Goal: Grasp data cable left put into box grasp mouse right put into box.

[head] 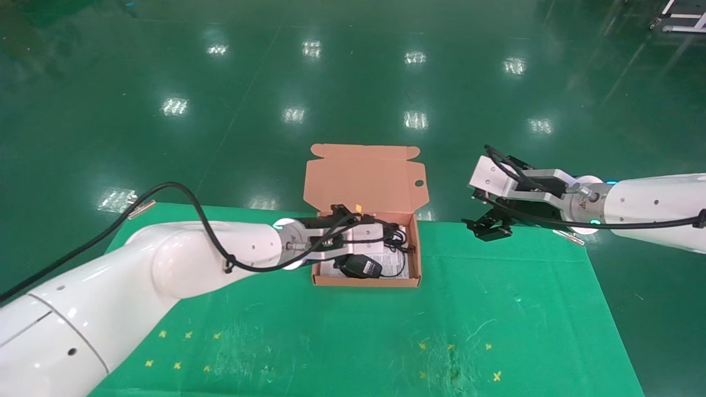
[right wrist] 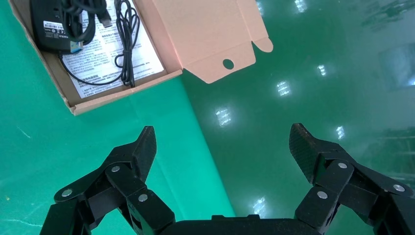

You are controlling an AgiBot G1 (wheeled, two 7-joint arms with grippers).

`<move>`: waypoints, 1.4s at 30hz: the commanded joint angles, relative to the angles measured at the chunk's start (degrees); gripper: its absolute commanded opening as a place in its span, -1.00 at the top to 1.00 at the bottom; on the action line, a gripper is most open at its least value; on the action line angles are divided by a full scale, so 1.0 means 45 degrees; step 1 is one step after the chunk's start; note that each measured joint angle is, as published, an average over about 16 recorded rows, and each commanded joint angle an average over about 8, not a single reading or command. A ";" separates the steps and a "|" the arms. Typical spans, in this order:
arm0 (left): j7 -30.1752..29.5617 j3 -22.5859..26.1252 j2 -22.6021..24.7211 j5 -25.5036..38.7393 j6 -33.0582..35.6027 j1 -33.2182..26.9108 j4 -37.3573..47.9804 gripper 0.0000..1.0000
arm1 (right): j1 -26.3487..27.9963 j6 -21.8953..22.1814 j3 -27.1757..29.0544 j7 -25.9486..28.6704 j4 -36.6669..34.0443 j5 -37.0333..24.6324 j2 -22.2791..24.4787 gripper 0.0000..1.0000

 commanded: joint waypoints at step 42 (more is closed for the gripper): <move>-0.0882 -0.1368 -0.1490 -0.1410 -0.0721 -0.1355 -0.0567 -1.00 | 0.1409 -0.0743 0.0738 -0.1483 0.0680 0.0006 0.0161 -1.00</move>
